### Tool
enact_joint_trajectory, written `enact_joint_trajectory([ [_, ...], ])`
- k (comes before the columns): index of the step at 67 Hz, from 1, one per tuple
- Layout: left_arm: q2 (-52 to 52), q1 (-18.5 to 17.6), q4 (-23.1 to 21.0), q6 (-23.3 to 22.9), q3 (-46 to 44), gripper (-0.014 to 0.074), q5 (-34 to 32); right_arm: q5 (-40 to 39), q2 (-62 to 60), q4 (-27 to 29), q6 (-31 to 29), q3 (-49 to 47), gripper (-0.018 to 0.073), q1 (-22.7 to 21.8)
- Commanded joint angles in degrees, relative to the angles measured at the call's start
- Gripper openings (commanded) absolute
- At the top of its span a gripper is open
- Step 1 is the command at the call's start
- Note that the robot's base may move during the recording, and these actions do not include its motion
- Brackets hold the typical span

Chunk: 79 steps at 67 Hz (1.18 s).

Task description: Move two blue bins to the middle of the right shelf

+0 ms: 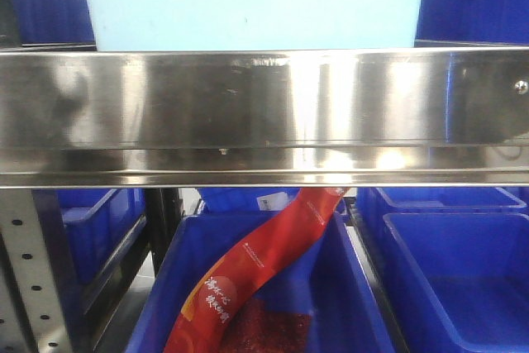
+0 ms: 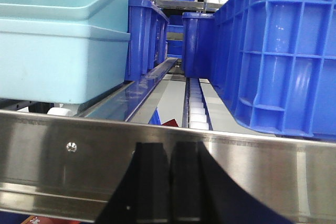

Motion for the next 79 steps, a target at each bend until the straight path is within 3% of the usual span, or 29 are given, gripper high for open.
enact_joint_trajectory([
  [1, -2.47, 1.29, -0.55, 0.51, 2.60, -0.0111, -1.28, -1.27, -0.16, 0.13, -0.37, 0.12, -0.0163, -0.35],
  [15, -2.47, 0.49, 0.52, 0.39, 6.92, -0.0111, -8.30, -1.27, -0.16, 0.13, -0.37, 0.12, -0.0163, -0.35],
  [79, -2.47, -0.03, 1.38, -0.53, 6.92, -0.0111, -7.39, -1.27, -0.16, 0.13, -0.37, 0.12, -0.0163, -0.35],
])
